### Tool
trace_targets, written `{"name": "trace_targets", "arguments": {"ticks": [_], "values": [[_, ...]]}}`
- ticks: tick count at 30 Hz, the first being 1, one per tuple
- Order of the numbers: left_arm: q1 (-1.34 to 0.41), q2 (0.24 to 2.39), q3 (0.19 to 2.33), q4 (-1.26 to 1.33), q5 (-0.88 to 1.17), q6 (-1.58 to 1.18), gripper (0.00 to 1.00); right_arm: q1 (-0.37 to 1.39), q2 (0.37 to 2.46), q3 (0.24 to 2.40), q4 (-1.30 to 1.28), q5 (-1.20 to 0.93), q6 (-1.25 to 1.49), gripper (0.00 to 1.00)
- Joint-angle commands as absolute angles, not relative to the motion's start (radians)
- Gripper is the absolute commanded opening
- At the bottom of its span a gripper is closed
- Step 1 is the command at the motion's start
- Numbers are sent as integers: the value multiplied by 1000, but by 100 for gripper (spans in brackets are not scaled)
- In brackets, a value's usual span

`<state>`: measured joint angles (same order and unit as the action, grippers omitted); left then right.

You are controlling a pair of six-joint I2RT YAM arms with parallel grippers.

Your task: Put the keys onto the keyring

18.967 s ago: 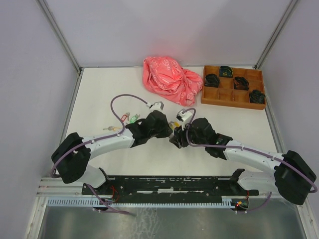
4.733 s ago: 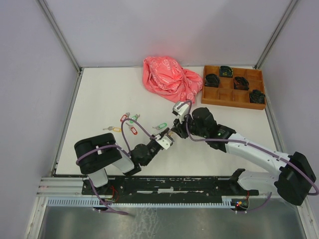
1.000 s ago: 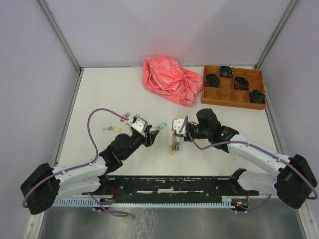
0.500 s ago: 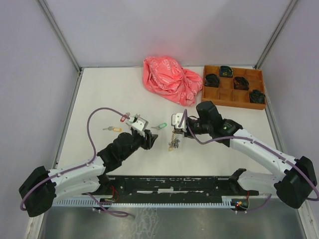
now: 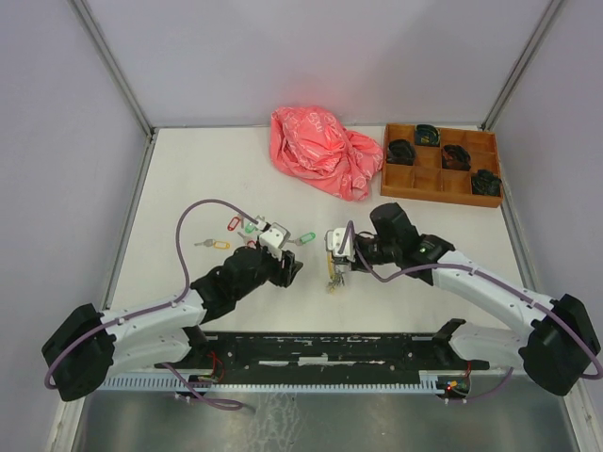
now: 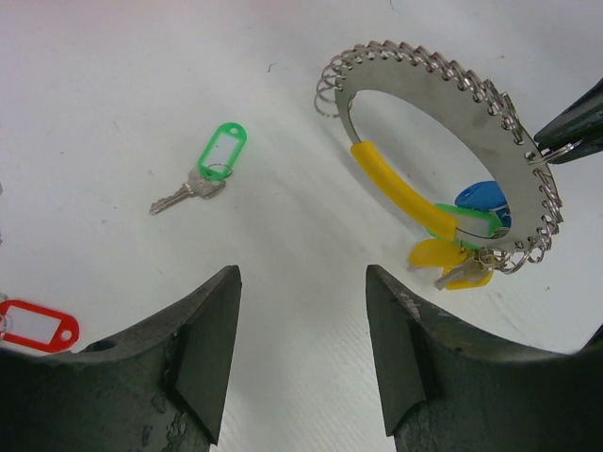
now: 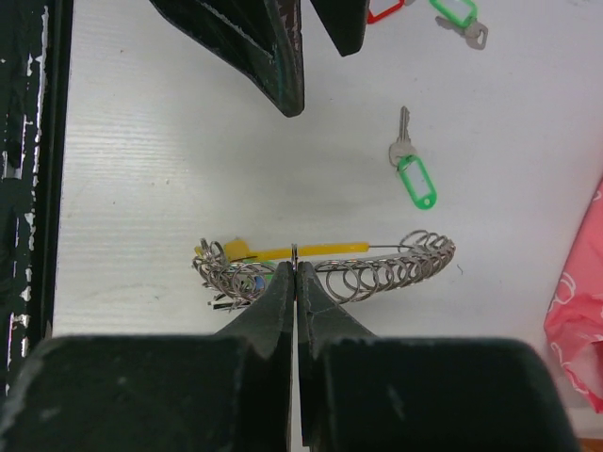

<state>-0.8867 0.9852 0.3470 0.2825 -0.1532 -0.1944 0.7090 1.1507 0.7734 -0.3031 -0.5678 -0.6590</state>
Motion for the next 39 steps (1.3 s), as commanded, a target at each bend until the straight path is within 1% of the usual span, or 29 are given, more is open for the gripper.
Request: {"name": "trace_targets", "arguments": {"ticks": [1, 5, 9, 14, 18, 20, 22, 25, 27, 30, 33, 39], "values": [[-882, 1017, 398, 333, -87, -151, 63, 701, 1128, 753, -190, -620, -699, 1], [-883, 1034, 389, 344, -63, -150, 63, 692, 1101, 689, -111, -698, -695, 1], [-884, 1034, 381, 334, -62, -155, 63, 691, 1068, 649, -46, -700, -667, 1], [-877, 1029, 382, 305, -119, -161, 64, 691, 1051, 653, -76, -718, -707, 1], [-872, 1023, 379, 295, -169, -188, 64, 691, 1064, 699, -183, -724, -795, 1], [-868, 1023, 380, 277, -186, -192, 64, 691, 1076, 724, -238, -712, -837, 1], [-863, 1022, 382, 252, -201, -197, 64, 695, 1067, 701, -252, -653, -906, 1], [-852, 1016, 377, 239, -219, -214, 63, 700, 1027, 641, -179, -595, -956, 1], [-841, 1015, 377, 230, -222, -232, 63, 700, 1019, 629, -176, -588, -986, 1], [-804, 1035, 390, 196, -213, -261, 64, 702, 1032, 627, -199, -597, -1050, 1], [-750, 1065, 412, 176, -161, -287, 64, 704, 1039, 626, -231, -600, -1095, 1], [-669, 1134, 483, 97, -83, -285, 63, 712, 1033, 631, -277, -573, -1118, 1]]}}
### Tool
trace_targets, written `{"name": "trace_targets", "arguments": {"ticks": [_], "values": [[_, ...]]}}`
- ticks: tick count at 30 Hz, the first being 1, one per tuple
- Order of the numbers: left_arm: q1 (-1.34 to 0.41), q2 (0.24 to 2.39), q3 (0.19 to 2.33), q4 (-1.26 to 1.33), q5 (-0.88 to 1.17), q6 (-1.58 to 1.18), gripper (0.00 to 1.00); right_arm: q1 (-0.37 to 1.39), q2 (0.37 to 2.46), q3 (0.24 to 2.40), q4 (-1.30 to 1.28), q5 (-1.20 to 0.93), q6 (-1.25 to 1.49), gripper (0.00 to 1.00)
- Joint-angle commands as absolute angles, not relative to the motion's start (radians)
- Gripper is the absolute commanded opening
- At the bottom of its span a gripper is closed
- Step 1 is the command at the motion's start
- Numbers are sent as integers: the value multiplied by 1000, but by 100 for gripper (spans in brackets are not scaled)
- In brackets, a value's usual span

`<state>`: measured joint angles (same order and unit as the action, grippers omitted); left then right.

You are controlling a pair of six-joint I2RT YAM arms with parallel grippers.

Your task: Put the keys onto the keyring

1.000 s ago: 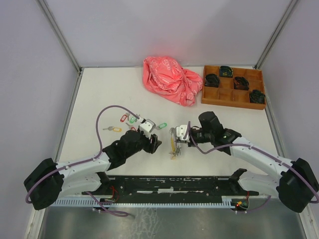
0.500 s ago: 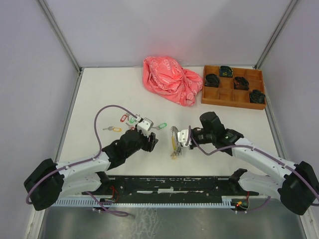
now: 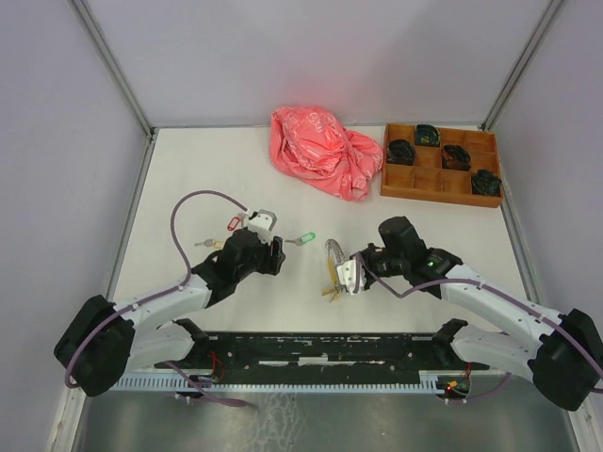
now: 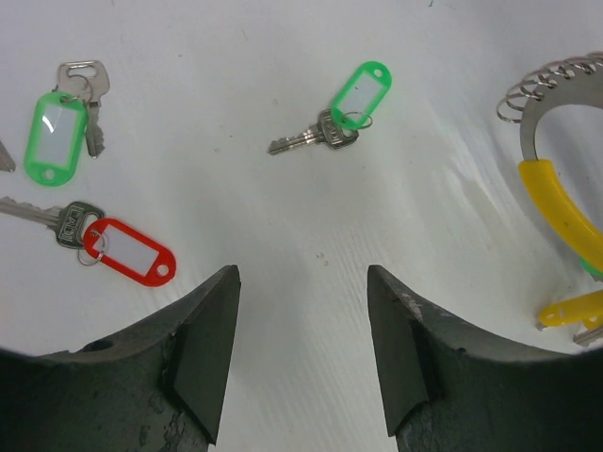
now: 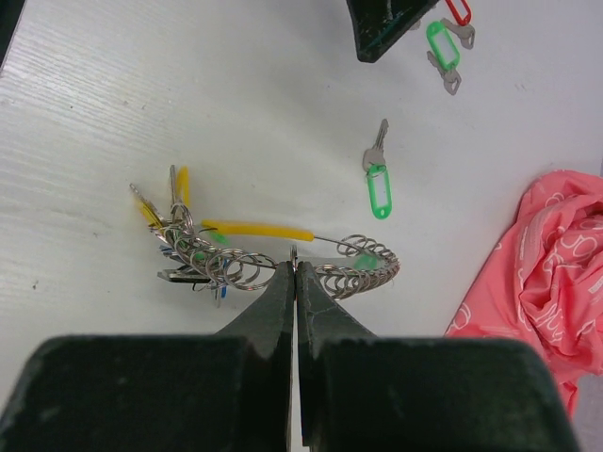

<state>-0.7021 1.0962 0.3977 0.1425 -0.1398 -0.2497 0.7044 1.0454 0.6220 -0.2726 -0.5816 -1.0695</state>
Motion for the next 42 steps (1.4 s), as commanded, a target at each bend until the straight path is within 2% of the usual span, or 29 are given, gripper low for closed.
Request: {"name": "trace_targets", "arguments": {"ticks": [1, 13, 16, 25, 33, 42], "values": [[-666, 1151, 501, 73, -80, -280, 63, 712, 1037, 640, -295, -575, -1120, 1], [-643, 1484, 852, -151, -15, -217, 60, 733, 1045, 667, -371, -556, -1115, 1], [-644, 1531, 900, -148, -17, -234, 60, 736, 1046, 669, -374, -553, -1117, 1], [-640, 1667, 1026, -215, 20, -63, 61, 750, 1044, 677, -384, -552, -1112, 1], [-551, 1765, 1058, -120, 279, -111, 61, 776, 1056, 686, -410, -514, -1118, 1], [-531, 1774, 966, -25, 405, -239, 61, 792, 1076, 702, -445, -482, -1128, 1]]}}
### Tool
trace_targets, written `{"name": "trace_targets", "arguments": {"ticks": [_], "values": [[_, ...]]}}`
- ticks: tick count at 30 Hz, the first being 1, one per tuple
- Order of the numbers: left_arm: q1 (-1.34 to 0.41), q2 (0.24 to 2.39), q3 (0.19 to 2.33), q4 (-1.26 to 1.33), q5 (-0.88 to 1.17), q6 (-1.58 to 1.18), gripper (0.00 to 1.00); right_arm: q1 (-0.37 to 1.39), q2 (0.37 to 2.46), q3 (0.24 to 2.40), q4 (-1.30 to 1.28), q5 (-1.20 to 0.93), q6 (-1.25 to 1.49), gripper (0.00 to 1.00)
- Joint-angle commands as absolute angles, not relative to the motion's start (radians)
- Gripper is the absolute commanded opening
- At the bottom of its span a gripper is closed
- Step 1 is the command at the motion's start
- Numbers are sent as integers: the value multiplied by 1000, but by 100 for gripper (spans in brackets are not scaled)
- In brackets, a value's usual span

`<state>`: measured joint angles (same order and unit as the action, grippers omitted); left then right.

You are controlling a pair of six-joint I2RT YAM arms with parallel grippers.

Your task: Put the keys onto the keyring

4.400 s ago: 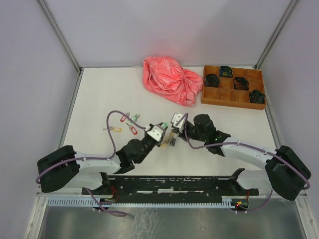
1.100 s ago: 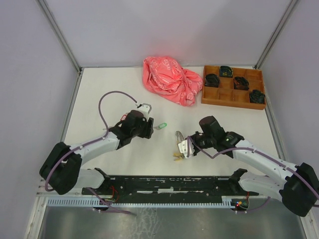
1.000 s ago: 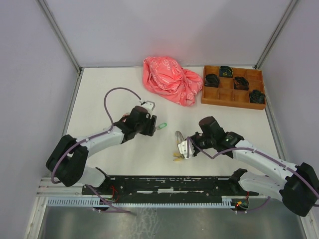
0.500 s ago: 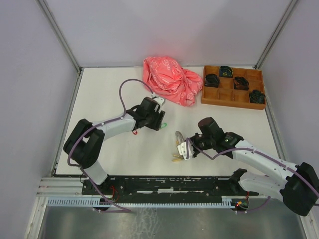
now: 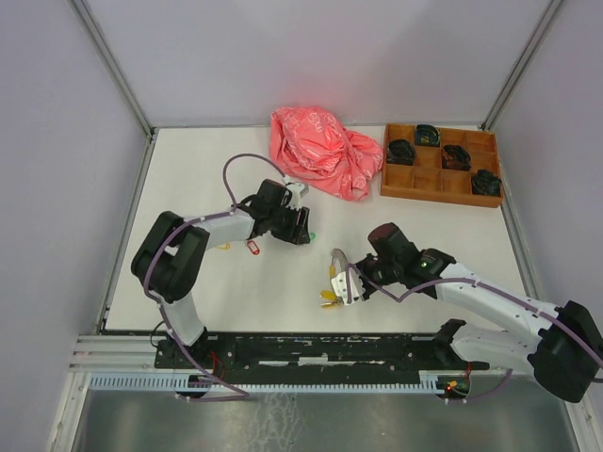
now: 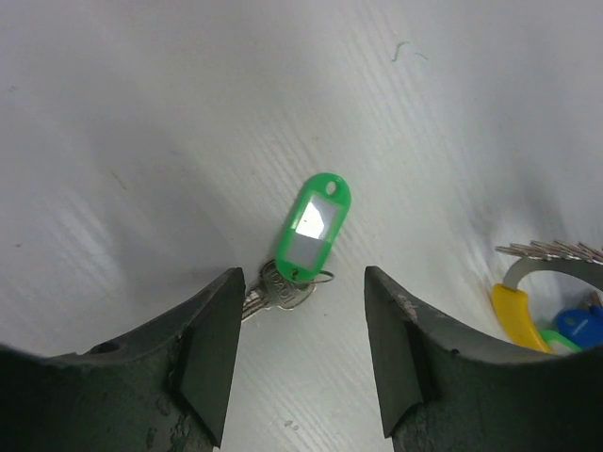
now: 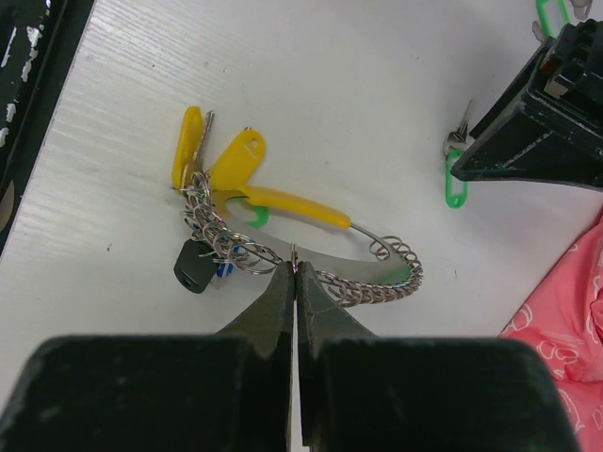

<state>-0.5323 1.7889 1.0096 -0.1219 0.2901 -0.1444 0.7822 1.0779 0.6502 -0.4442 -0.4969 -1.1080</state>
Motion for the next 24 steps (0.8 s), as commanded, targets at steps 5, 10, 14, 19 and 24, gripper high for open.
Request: {"name": "trace_targets", "arguments": {"ticks": [5, 10, 14, 19, 24], "values": [[-535, 1735, 878, 48, 477, -328, 61, 800, 1082, 709, -458, -476, -1132, 1], [-559, 1664, 804, 135, 506, -420, 60, 804, 1080, 710, -461, -466, -1132, 1], [-588, 1616, 782, 173, 496, -434, 58, 805, 1085, 715, -466, -468, -1131, 1], [-589, 1550, 758, 157, 336, -294, 58, 808, 1079, 718, -475, -468, -1131, 1], [-592, 1555, 734, 202, 291, -147, 52, 810, 1078, 719, -478, -464, -1131, 1]]}}
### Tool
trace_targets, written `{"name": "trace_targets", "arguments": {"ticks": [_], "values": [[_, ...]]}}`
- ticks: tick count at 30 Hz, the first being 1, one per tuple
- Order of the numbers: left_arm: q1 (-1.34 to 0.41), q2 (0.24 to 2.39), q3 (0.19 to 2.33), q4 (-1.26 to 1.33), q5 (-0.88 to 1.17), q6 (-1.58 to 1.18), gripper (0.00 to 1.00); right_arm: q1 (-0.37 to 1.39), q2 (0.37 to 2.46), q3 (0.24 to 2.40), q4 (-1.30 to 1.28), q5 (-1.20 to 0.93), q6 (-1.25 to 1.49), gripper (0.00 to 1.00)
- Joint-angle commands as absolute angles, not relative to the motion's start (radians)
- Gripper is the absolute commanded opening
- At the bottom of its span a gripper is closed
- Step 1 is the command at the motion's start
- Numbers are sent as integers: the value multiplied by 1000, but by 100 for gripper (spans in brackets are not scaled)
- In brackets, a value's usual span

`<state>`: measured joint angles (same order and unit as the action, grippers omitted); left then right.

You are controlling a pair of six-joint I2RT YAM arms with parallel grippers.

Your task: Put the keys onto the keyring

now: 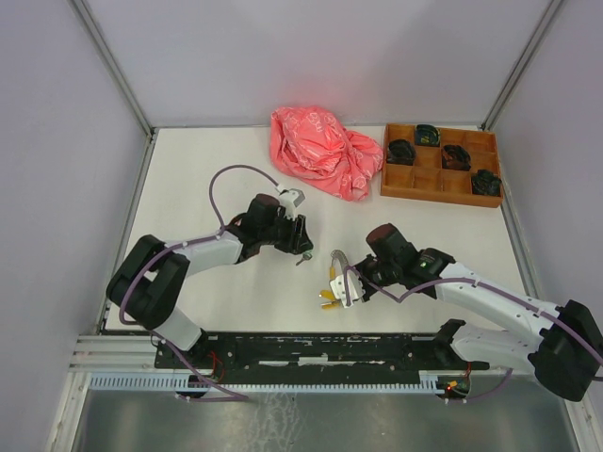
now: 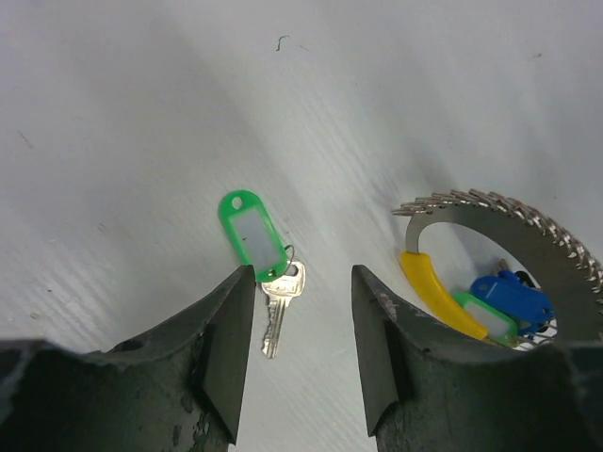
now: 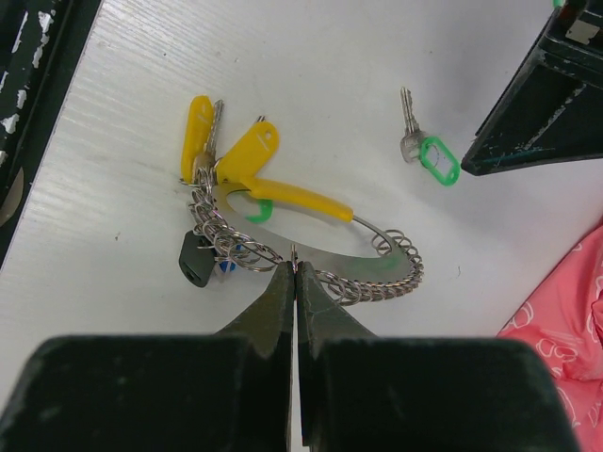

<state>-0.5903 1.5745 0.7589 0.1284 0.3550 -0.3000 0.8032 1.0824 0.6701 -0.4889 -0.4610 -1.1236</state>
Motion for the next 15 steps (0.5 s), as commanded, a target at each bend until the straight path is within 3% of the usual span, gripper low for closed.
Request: {"name": "trace_targets", "arguments": {"ticks": [1, 10, 15], "values": [[-592, 1557, 720, 237, 286, -127, 52, 810, 1080, 719, -479, -465, -1131, 1], [-638, 1558, 628, 439, 229, -25, 49, 813, 1084, 721, -492, -453, -1132, 1], [-670, 1579, 612, 465, 204, 6, 43, 815, 1086, 724, -497, -453, -1131, 1]]}}
